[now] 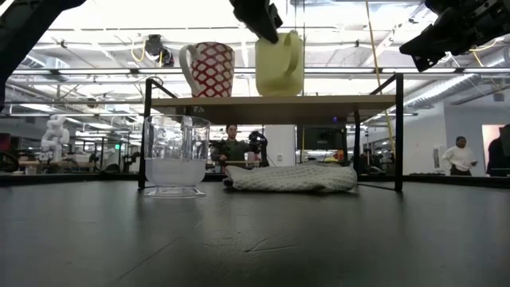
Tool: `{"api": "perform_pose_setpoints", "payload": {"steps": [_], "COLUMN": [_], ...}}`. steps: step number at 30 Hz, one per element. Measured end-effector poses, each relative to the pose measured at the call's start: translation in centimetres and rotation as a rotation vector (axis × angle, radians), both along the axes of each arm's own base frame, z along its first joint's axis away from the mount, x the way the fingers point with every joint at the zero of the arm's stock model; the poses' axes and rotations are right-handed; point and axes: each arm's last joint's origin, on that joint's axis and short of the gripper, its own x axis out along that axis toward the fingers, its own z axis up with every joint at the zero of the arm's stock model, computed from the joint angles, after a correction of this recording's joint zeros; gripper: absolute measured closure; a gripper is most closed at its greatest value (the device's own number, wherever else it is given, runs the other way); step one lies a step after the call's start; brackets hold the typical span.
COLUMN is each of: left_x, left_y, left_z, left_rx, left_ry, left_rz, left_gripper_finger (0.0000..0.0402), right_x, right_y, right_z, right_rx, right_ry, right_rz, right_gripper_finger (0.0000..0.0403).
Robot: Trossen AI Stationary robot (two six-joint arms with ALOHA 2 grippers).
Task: Stack small to large cups/mugs on shelf
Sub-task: Put the yellow mug on the shelf
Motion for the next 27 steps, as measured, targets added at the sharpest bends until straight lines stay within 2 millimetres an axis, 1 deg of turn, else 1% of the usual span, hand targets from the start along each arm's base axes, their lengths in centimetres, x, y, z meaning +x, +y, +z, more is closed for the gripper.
{"api": "perform_pose_setpoints", "payload": {"steps": [11,15,19,27], "left_x": [0.0,0.1,0.3,0.4], "left_y": [0.0,-0.4,-0.9,-1.3], "left_z": [0.0,0.0,-0.1,-0.2], "left_rx": [-0.016,-0.017,0.024,0.069], "left_ry": [0.001,0.002,0.003,0.014], "left_rz": [0.023,0.019,0.020,0.043], "left_gripper_finger": [0.0398,0.0398,0.0398,0.0398], "right_x": [0.0,0.0,0.0,0.0], "right_y": [0.0,0.0,0.0,0.0], "right_z": [0.0,0.0,0.0,0.0], "right_rx": [0.000,0.000,0.000,0.000], "right_ry": [0.000,0.000,0.000,0.001], "right_rz": [0.000,0.000,0.000,0.000], "right_gripper_finger": [0.0403,0.0403,0.0403,0.0403]}}
